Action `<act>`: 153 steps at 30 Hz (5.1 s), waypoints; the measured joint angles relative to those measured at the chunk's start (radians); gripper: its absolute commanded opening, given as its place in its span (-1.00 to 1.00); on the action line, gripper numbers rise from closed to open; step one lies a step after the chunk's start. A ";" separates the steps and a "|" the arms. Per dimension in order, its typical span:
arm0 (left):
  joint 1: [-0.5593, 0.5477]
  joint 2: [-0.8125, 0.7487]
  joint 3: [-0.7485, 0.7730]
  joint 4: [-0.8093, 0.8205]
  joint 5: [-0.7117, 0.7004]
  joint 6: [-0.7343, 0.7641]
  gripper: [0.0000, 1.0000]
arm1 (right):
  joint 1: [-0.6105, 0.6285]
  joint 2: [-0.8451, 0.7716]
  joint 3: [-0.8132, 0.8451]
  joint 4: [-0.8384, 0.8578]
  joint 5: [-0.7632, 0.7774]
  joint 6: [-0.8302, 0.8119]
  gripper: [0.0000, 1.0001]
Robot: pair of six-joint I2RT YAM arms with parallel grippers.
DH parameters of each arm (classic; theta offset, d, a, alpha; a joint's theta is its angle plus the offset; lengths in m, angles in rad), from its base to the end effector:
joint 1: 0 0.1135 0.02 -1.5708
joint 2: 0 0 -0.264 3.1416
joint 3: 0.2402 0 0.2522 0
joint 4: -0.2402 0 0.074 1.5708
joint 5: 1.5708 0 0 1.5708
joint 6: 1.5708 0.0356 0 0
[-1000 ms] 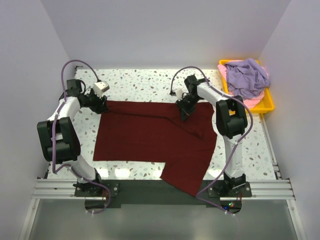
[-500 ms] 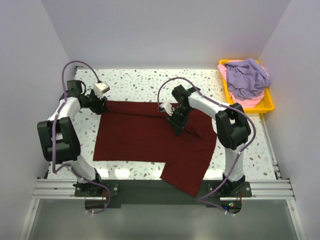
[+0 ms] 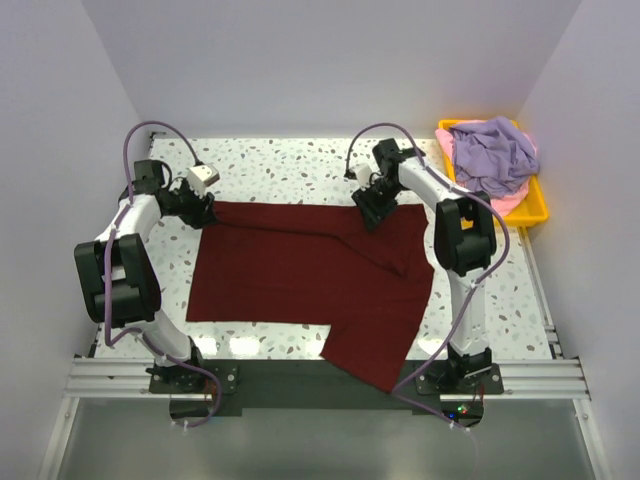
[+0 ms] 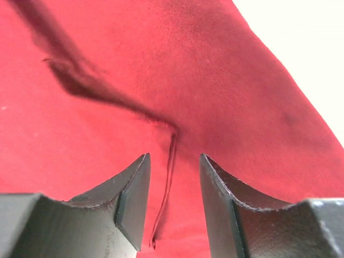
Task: Fold and stack the t-shirts
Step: Fold the tshirt
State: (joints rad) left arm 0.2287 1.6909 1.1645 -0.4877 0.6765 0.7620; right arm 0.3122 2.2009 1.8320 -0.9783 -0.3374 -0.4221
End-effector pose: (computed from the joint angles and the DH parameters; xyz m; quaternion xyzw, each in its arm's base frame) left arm 0.3434 0.0570 0.2180 0.3270 0.8509 -0.1575 0.3797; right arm 0.4242 0.1493 0.1895 -0.3691 0.9076 0.1606 0.1190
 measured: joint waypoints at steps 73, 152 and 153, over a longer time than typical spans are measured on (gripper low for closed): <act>0.000 0.058 0.010 0.001 0.001 -0.003 0.01 | 0.050 0.055 0.027 0.013 -0.038 0.029 -1.00; -0.089 0.266 0.175 -0.155 -0.336 0.015 -0.14 | 0.164 0.047 0.008 0.069 -0.205 0.265 0.13; -0.089 0.265 0.165 -0.147 -0.352 0.008 -0.14 | 0.159 0.016 -0.009 0.048 -0.206 0.256 0.13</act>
State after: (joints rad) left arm 0.1394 1.9560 1.3296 -0.6350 0.3244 0.7704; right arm 0.4709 2.2169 1.8229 -0.9306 -0.5430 -0.1665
